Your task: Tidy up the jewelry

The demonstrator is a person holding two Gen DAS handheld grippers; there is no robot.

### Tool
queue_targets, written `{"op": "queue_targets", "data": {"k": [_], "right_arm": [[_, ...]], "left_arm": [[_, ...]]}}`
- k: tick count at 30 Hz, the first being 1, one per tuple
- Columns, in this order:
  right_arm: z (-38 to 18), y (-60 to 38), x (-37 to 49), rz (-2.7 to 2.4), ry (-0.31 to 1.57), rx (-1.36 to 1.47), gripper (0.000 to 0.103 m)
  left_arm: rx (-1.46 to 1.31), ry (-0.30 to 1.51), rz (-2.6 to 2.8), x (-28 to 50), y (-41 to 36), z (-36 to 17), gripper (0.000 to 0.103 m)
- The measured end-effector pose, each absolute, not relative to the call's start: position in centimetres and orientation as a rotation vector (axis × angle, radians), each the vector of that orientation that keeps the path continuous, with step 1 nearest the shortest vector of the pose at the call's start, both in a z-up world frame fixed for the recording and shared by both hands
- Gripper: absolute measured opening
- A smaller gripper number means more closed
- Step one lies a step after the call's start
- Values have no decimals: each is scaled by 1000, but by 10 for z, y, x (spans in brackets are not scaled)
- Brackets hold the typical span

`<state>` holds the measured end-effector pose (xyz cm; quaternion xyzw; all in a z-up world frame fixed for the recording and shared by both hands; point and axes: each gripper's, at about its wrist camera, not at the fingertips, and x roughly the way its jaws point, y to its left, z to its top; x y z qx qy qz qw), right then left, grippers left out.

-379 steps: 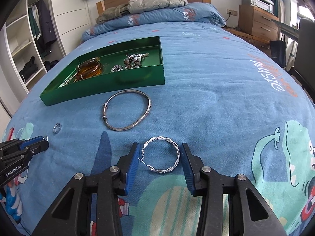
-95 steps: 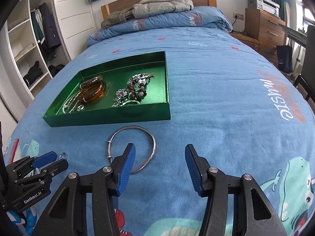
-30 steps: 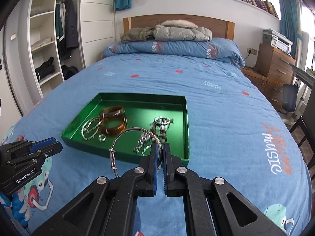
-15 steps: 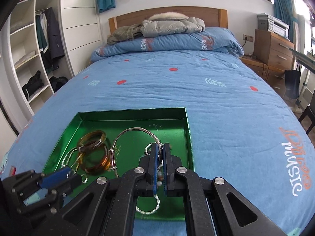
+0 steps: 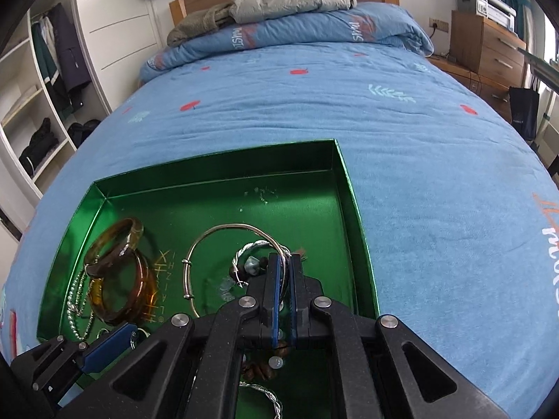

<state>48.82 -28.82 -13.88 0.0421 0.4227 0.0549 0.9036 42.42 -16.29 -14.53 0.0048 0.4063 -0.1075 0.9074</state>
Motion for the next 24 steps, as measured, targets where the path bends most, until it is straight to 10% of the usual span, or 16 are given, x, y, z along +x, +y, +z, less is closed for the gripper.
{"op": "queue_targets", "data": {"k": [7,11,24], "right_arm": [[-140,-289,490,137,889,88,5],[-136,-292,488,152,887,112,40],[-75,-306,422,119,743,91,62]], "left_arm": [[-27,839,-225,424,-154,-146,19],[-38,849,-227,424,-151,-145,20],[-68,767,-207,392,-136,-100,32]]}}
